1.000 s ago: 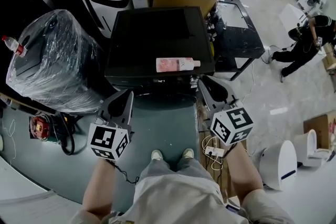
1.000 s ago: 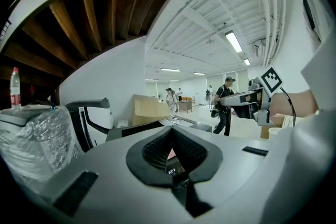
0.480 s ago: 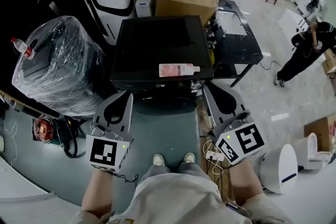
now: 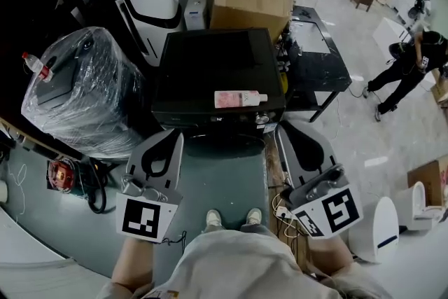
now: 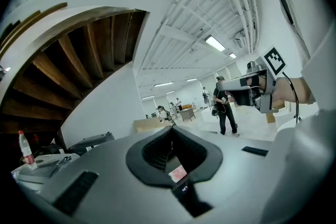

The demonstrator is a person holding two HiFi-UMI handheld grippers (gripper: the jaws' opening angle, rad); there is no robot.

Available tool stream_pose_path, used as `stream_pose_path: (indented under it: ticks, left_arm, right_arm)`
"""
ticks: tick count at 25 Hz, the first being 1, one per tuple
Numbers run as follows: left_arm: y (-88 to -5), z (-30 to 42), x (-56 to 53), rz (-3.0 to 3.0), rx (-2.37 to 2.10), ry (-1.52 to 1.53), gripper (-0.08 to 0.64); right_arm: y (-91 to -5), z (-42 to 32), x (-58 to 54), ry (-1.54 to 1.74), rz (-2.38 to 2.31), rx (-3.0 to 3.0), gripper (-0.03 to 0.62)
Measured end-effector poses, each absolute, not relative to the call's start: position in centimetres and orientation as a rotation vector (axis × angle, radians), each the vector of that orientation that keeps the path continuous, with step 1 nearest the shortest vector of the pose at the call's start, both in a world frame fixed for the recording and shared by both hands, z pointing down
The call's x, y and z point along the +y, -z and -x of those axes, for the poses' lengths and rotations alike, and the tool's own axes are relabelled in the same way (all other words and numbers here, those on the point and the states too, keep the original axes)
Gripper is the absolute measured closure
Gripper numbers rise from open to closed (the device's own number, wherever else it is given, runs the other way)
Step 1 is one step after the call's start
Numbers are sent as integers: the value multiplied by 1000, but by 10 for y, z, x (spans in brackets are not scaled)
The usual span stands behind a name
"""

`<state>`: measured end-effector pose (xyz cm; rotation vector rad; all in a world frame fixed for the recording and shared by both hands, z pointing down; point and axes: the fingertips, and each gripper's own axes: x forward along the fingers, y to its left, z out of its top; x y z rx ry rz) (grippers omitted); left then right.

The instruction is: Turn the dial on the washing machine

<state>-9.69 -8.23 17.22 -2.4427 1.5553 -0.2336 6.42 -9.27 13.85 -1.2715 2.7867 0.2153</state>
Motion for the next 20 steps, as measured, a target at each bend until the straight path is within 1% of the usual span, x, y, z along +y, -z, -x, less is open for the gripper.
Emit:
stream_pose_path:
  ticks: [10,20]
  left_arm:
    - [-166,90,-84,2461,1563,229,540]
    - [-164,90,-102,2462,1596,210,540]
  right_arm:
    - [-147,-58,-91,-236,1268,2838,565]
    - [-150,-68,-106,-223,1310,2866,565]
